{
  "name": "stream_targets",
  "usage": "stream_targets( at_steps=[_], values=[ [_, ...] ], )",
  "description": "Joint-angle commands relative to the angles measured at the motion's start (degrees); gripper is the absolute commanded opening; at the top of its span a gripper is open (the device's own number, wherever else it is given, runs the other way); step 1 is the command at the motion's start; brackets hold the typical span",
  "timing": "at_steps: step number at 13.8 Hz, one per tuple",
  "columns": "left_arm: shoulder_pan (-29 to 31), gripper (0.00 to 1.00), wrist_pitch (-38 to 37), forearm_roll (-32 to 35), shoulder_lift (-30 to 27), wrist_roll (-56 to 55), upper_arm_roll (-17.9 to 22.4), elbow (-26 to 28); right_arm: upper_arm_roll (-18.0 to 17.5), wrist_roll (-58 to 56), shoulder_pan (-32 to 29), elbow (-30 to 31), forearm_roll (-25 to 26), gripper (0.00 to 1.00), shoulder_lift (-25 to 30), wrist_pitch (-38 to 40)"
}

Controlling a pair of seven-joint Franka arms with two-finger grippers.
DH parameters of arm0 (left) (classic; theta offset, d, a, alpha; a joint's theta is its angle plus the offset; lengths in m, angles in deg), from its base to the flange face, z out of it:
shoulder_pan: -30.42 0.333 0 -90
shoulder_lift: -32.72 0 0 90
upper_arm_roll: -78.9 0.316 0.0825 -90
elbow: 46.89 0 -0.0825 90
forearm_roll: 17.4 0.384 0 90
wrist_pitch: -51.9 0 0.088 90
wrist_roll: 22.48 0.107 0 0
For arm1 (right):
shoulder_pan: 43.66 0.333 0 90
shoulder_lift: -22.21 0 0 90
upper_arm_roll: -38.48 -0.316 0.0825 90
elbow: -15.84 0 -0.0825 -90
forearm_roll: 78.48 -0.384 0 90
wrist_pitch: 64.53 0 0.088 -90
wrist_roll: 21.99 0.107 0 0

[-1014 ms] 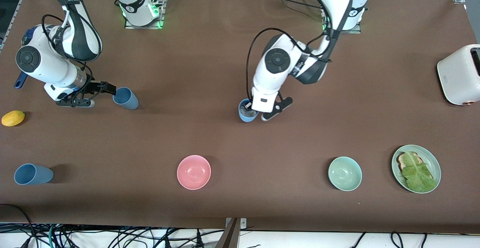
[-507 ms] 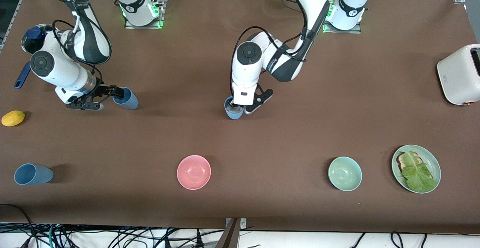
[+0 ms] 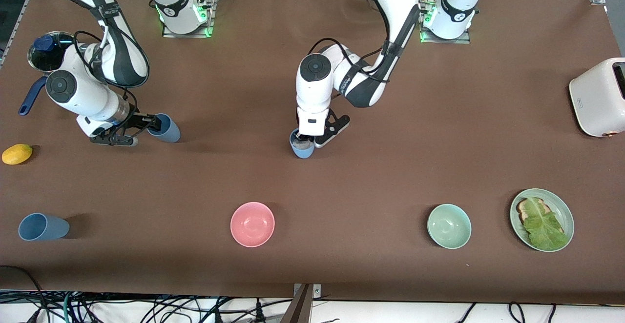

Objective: Stack blue cups with both arms
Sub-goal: 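Carry the tissue cup to mid-table while the right gripper reaches another cup, then set down the tissue cup, open the left gripper while the right gripper grasps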

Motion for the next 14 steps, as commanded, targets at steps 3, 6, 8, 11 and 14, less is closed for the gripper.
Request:
stream_targets(
  at_steps=[3,6,8,11,14],
  values=[
    [-0.9,0.0,0.6,1.9,1.0,-1.7,1.0,-0.8,-0.8,1.0,-0.1,-0.1,-0.8,0.0,0.1,0.1],
    [-0.9,0.1,0.6,2.0,1.0,-1.3,1.0,-0.8,-1.5,1.3,-0.1,-1.4,-0.8,0.0,0.5,1.9],
    [-0.8,0.31,0.6,2.0,1.0,-1.1,1.0,-0.8,-2.6,3.9,-0.1,-5.6,-0.8,0.0,0.5,8.8],
    [-0.8,0.42,0.6,2.0,0.8,-1.0,1.0,-0.8,-5.7,8.8,0.1,-14.3,-0.9,0.0,0.3,20.4],
    [-0.8,0.5,0.5,2.0,0.4,-1.0,1.1,-0.9,-8.6,14.6,1.4,-19.6,-1.0,0.0,0.2,26.5]
  ],
)
